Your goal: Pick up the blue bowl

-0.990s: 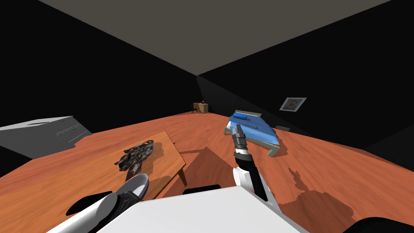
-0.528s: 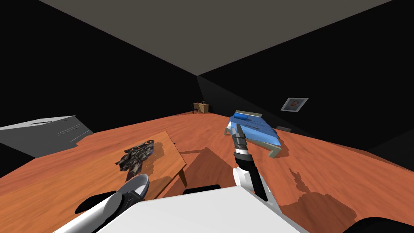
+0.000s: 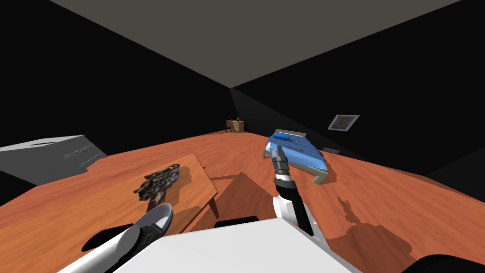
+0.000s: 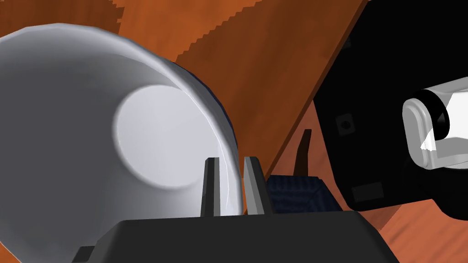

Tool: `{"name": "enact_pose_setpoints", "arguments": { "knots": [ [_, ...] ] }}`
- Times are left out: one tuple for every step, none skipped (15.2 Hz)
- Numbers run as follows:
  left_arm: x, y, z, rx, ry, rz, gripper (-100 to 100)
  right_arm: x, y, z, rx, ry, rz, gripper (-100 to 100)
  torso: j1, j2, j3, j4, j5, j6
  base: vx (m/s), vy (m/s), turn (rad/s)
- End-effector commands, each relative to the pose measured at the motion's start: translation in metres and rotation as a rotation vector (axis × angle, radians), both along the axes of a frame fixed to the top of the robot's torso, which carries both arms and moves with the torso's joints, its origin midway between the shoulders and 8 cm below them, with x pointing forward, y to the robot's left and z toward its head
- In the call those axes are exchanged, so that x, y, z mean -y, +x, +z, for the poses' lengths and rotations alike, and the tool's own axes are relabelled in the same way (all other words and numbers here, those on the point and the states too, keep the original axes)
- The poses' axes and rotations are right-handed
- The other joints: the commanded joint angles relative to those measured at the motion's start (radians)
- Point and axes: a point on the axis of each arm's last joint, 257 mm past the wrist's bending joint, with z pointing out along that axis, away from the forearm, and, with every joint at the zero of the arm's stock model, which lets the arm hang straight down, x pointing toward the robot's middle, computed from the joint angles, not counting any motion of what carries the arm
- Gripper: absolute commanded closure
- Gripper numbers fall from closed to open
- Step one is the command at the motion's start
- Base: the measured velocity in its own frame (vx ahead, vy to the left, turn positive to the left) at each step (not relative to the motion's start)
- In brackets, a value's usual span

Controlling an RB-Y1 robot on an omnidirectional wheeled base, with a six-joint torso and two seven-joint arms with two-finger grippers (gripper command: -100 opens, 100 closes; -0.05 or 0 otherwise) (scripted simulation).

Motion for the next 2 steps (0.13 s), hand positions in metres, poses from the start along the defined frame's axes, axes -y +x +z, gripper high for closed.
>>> {"name": "enact_pose_setpoints", "arguments": {
  "knots": [
    [-0.0003, -0.0023, 0.0073, -0.002, -0.001, 0.002, 100, 0.0000, 0.0000, 0.0000, 0.000, 0.000, 0.000, 0, 0.000, 0.000, 0.000, 0.000, 0.000, 0.000, -0.017, -0.006, -0.013],
    [-0.0001, -0.0014, 0.0036, 0.000, 0.000, 0.001, 100, 0.0000, 0.0000, 0.0000, 0.000, 0.000, 0.000, 0, 0.000, 0.000, 0.000, 0.000, 0.000, 0.000, -0.010, -0.003, -0.002]
  ]
}}
